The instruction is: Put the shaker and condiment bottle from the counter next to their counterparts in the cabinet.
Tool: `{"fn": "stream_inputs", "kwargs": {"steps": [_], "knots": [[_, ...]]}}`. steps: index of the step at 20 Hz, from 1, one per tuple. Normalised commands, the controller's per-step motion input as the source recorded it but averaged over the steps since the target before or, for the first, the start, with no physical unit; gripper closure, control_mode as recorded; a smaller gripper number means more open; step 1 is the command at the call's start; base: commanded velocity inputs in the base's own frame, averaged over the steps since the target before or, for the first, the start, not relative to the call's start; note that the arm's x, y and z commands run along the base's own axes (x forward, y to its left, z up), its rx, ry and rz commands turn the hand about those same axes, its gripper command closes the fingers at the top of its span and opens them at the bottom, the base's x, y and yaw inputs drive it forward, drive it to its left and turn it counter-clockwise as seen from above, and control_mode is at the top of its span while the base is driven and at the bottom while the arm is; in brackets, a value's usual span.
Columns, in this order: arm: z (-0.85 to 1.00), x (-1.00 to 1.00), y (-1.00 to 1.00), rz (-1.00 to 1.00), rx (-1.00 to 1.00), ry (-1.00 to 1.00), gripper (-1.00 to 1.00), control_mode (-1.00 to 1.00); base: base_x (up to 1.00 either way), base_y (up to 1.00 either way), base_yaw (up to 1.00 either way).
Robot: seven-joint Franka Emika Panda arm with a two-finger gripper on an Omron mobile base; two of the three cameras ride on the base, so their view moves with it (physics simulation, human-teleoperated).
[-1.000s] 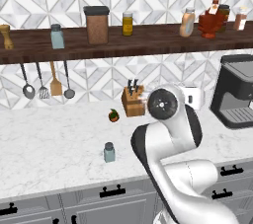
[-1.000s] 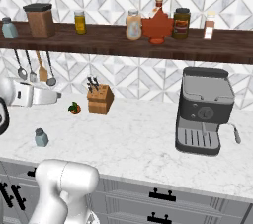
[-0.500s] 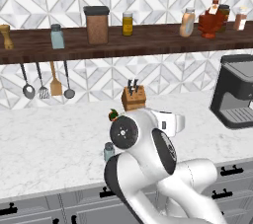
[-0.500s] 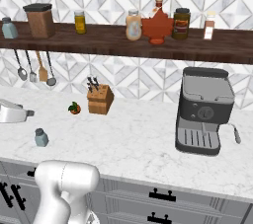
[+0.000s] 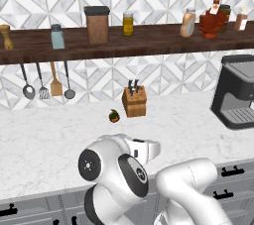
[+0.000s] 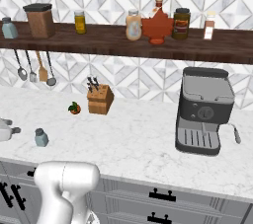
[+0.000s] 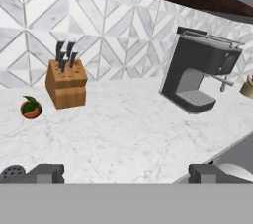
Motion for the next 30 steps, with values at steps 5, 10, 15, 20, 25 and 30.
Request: {"fn": "stream_inputs", "kwargs": {"steps": [5, 10, 15, 20, 25, 30], "knots": [[-0.47, 0.06, 0.01, -0.01, 0.00, -0.01, -1.00, -1.00, 0.00, 0.00, 0.00], [-0.45, -0.03, 0.09, 0.00, 0.00, 0.00, -1.00, -1.00, 0.00, 0.00, 0.00], [-0.39, 0.05, 0.30, 0.00, 0.00, 0.00, -1.00, -1.00, 0.00, 0.00, 0.00], [-0.30, 0.11, 0.15, 0.00, 0.00, -0.01, -1.00, -1.00, 0.00, 0.00, 0.00], [-0.17, 0.36, 0.01, 0.00, 0.00, -0.02, -1.00, -1.00, 0.00, 0.00, 0.00], [-0.21, 0.63, 0.14, 0.00, -0.03, 0.00, -1.00, -1.00, 0.00, 0.00, 0.00]]}}
